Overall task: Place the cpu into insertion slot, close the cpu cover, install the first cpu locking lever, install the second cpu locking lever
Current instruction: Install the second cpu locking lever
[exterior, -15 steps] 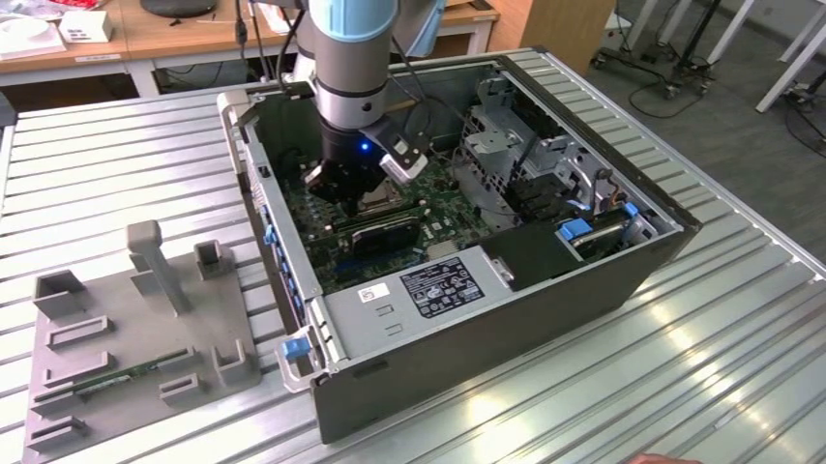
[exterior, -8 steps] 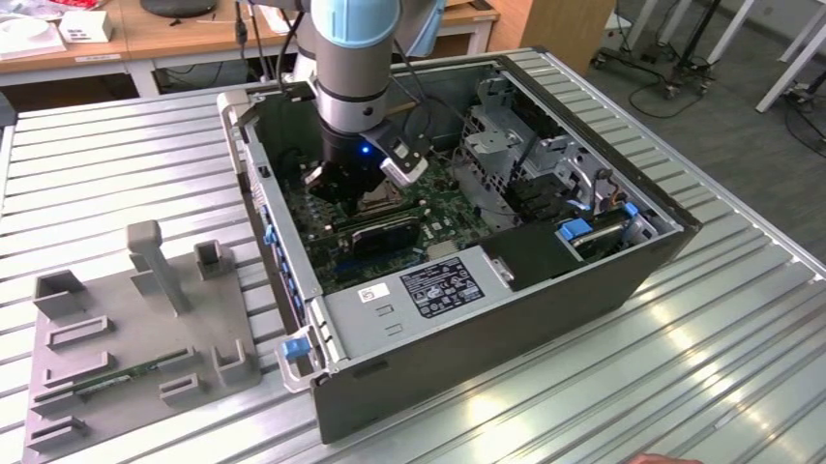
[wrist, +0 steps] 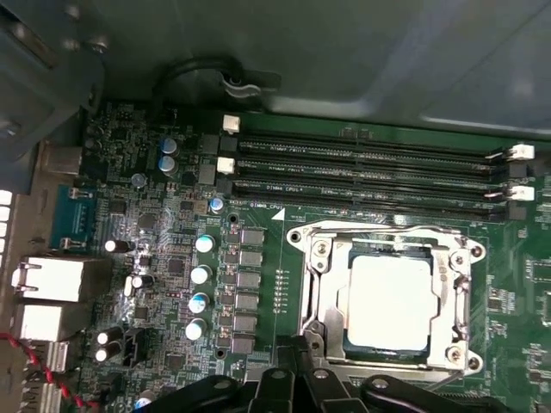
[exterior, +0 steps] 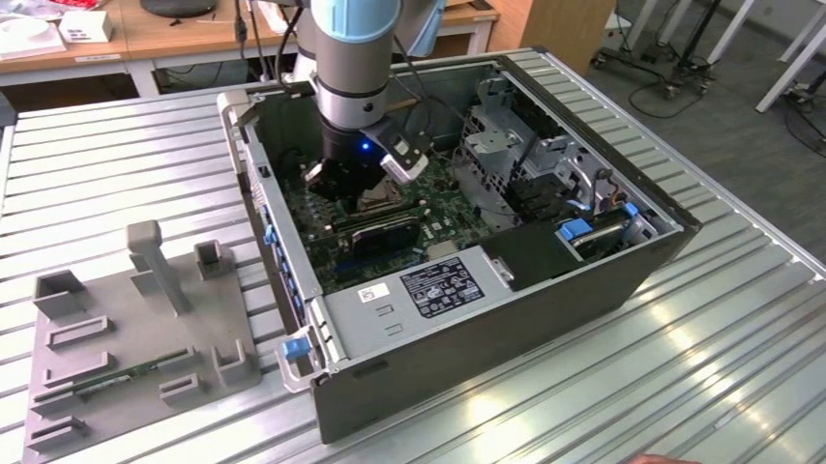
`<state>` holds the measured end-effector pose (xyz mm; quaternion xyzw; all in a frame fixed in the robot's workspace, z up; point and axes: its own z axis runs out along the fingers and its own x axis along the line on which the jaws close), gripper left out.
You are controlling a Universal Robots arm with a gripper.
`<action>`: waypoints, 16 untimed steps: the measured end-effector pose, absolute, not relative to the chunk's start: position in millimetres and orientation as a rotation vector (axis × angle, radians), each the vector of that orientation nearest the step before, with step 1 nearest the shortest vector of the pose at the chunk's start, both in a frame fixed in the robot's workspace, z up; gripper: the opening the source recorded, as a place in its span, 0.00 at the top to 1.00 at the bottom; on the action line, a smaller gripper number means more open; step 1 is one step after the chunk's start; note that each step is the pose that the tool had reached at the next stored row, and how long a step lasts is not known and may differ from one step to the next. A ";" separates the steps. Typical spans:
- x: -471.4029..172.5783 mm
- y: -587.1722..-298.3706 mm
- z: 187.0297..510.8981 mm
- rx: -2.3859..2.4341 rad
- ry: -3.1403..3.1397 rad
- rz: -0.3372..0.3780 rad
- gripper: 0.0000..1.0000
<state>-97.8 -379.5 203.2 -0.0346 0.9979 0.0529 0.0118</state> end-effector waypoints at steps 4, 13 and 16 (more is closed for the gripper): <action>-97.7 -379.4 214.4 -0.108 3.112 0.165 0.89; -97.5 -379.4 246.1 -0.108 3.112 0.165 0.89; -96.6 -379.4 252.4 -0.108 3.112 0.165 0.89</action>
